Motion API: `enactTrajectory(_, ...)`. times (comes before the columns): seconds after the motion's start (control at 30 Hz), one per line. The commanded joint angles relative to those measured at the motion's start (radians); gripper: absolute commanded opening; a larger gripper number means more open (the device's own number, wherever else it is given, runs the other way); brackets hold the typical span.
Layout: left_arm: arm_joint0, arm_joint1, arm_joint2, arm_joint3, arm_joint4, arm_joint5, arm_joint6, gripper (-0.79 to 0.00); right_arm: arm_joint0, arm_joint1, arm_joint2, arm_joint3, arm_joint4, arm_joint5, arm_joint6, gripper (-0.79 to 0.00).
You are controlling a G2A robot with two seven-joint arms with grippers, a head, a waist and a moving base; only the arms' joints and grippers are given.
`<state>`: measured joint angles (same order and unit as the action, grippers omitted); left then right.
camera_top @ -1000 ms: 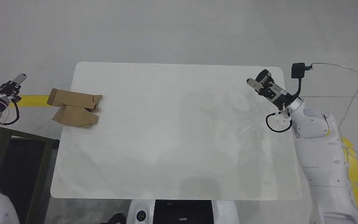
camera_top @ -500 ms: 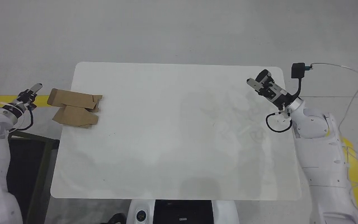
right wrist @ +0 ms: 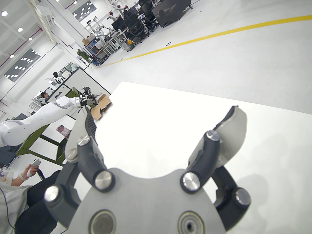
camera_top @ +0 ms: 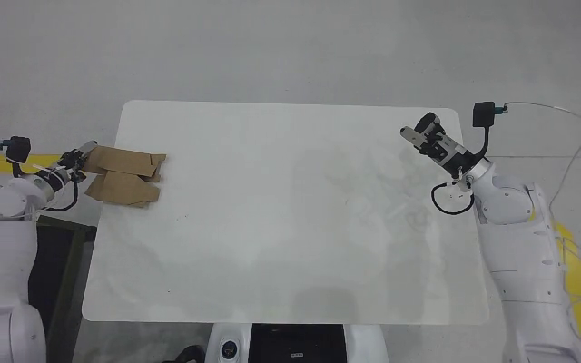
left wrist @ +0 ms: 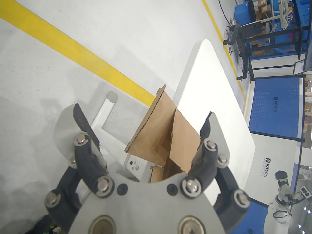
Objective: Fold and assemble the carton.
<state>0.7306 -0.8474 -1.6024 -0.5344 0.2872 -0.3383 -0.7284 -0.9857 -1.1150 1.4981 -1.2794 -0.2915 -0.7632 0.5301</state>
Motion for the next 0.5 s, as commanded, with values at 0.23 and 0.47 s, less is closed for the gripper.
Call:
enactTrajectory(0.23, -0.014, -0.003, 0.007, 0.026, -0.039, 0.015, -0.002, -0.785, 0.0, 0.0, 0.0, 0.0, 0.0, 0.0, 0.0, 0.0)
enactTrajectory(0.47, -0.029, -0.007, -0.009, 0.032, -0.132, 0.012, -0.022, -0.785, 0.0, 0.0, 0.0, 0.0, 0.0, 0.0, 0.0, 0.0)
